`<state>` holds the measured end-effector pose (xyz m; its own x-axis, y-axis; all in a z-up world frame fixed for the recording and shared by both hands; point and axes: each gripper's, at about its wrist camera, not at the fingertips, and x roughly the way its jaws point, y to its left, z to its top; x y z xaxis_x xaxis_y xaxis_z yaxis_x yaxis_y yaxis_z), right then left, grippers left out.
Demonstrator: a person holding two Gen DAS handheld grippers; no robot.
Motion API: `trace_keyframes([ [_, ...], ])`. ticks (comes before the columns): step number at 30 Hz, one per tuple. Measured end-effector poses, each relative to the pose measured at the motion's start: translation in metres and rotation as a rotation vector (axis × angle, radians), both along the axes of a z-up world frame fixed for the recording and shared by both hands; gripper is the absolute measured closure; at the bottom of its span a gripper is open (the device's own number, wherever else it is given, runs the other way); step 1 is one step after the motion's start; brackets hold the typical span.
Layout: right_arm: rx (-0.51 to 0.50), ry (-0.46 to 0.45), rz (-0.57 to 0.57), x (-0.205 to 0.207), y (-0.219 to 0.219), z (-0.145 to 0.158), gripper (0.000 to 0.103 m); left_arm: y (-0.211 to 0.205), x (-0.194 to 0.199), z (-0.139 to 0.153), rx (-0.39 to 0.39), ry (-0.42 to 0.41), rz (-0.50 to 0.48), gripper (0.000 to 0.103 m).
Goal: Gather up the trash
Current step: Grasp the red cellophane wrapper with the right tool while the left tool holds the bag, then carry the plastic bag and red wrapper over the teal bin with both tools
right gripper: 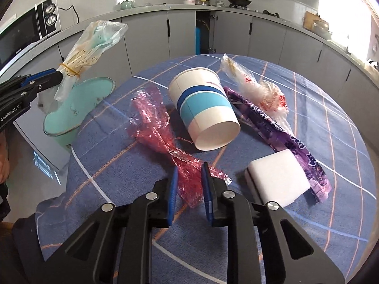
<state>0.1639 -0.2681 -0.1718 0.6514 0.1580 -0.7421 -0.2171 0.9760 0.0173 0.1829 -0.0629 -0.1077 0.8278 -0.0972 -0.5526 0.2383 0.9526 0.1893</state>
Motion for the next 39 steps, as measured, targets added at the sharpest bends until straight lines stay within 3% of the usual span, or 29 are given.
trace_keyframes([
  [7,0.048,-0.016,-0.001,-0.003,0.011,0.006,0.085,0.012,0.002,0.005,-0.012,-0.008,0.019,0.083],
  [22,0.159,-0.172,-0.01,0.019,0.046,0.052,0.085,0.051,-0.008,0.023,-0.028,-0.067,0.107,0.082],
  [39,0.159,-0.217,0.046,0.059,0.108,0.067,0.085,0.102,0.0,0.034,-0.033,-0.09,0.219,0.082],
])
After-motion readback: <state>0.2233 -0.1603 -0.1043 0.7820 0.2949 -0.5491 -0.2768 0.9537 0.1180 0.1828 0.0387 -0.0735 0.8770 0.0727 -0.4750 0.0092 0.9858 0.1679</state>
